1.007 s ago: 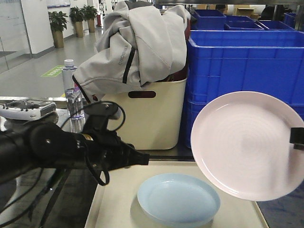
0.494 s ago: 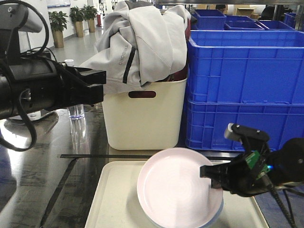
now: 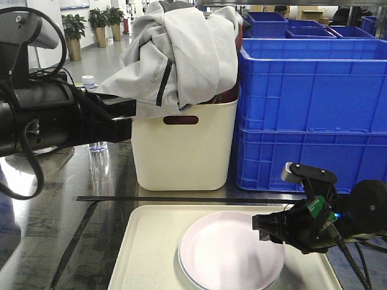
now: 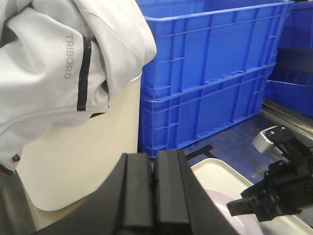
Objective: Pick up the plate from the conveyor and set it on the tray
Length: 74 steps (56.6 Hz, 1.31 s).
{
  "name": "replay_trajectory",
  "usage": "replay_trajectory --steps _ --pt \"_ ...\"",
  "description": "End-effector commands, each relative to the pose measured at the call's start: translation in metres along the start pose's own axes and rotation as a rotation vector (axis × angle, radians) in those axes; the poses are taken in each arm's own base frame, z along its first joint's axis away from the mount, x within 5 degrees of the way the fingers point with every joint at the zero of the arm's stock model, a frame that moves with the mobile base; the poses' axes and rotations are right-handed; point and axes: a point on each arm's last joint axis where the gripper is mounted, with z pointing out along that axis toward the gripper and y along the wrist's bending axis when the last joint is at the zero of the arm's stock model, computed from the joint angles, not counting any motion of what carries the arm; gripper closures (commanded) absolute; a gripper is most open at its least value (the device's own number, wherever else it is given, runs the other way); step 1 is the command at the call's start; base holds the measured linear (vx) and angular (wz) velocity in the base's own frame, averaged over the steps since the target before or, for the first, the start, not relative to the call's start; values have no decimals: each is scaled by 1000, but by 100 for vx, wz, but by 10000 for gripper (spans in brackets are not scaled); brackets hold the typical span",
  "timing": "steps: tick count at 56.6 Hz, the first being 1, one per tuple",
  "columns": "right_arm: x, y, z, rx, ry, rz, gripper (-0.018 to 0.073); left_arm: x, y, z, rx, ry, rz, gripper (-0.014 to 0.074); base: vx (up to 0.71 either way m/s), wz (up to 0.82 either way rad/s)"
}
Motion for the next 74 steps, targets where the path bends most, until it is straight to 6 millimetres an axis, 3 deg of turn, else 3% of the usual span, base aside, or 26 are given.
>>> replay_trajectory --steps 1,7,13,23,32,36,45,51,64,74 --pt "-21 7 -29 -17 -158 -48 28 -20 -2 -13 -11 -111 -5 598 0 0" --pt "-25 11 -53 -16 -220 -112 26 -17 -2 -13 -17 -76 31 596 0 0" --pt "-26 15 -91 7 -289 -204 119 -11 2 -13 -28 -10 54 596 0 0" --pt "-6 16 -171 91 -325 -308 577 22 22 -15 -132 132 -15 596 0 0" --pt "30 12 -232 125 -440 -347 573 72 28 -30 -180 217 -38 596 0 0" --pt "56 7 -246 114 -537 -360 571 96 26 -43 -187 224 -36 596 0 0" --pt "118 -10 -245 99 -648 -362 571 146 20 -82 -203 183 -37 596 0 0" --pt "143 -18 -236 95 -681 -366 570 167 16 -102 -208 146 -33 596 0 0" --pt "160 -24 -224 94 -675 -365 568 182 11 -124 -205 113 -28 596 0 0" --pt "161 -25 -223 97 -658 -367 568 183 11 -123 -204 126 -29 596 0 0"
